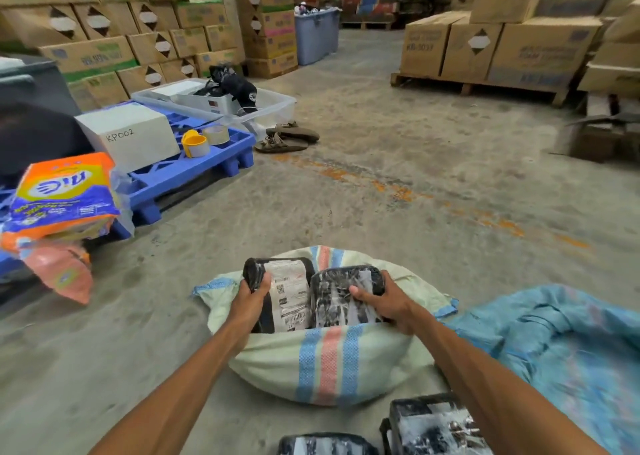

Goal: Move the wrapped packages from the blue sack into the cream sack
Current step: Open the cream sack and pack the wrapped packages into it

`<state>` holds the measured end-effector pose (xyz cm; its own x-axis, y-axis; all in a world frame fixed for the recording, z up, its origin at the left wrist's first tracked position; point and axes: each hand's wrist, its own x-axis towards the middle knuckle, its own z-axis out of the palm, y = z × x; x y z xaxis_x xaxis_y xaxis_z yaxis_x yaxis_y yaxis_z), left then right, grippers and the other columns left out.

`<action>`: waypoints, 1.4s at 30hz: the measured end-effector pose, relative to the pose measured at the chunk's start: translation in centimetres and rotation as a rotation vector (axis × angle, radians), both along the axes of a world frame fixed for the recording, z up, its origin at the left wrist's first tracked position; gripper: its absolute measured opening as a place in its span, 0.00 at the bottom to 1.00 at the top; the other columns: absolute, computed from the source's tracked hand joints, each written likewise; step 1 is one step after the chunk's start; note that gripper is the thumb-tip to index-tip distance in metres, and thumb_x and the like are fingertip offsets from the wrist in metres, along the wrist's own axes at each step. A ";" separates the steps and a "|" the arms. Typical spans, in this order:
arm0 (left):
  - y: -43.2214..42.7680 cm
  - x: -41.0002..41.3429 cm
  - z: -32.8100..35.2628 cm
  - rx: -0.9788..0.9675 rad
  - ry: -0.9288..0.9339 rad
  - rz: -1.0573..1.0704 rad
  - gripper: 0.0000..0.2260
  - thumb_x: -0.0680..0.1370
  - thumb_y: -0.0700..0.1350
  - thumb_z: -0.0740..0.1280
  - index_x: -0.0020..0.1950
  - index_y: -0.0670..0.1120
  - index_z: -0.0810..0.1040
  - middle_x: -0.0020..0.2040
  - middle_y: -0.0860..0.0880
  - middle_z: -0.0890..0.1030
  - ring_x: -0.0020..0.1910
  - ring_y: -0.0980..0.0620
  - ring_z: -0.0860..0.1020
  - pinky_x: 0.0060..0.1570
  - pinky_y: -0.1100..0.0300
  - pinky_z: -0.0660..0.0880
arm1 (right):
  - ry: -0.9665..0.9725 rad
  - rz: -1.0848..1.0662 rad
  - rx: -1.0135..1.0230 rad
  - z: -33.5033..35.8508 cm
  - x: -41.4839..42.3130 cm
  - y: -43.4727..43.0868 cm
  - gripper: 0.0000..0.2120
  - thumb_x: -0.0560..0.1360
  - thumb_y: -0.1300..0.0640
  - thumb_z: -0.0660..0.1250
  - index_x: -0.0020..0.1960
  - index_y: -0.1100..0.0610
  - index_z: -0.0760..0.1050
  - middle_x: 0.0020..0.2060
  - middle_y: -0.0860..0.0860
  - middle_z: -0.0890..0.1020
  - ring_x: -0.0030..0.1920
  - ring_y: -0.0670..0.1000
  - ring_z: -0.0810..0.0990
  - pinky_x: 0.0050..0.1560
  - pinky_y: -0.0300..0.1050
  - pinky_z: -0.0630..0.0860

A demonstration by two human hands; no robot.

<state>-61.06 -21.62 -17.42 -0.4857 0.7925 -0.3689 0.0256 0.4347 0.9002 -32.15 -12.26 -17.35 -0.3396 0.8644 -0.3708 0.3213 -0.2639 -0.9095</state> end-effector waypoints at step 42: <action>-1.7 6.4 1.3 -0.326 0.517 -0.157 0.60 0.55 0.83 0.61 0.74 0.41 0.66 0.70 0.43 0.73 0.67 0.42 0.74 0.65 0.46 0.72 | -0.969 0.303 0.294 3.3 -0.4 -1.6 0.20 0.79 0.46 0.62 0.62 0.60 0.77 0.60 0.57 0.82 0.59 0.58 0.79 0.60 0.48 0.73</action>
<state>-54.64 -23.34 -16.16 -0.5528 0.7553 -0.3521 0.5075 0.6402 0.5767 -32.55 -13.86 -14.03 -0.2269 0.8931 -0.3885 0.9600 0.1378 -0.2438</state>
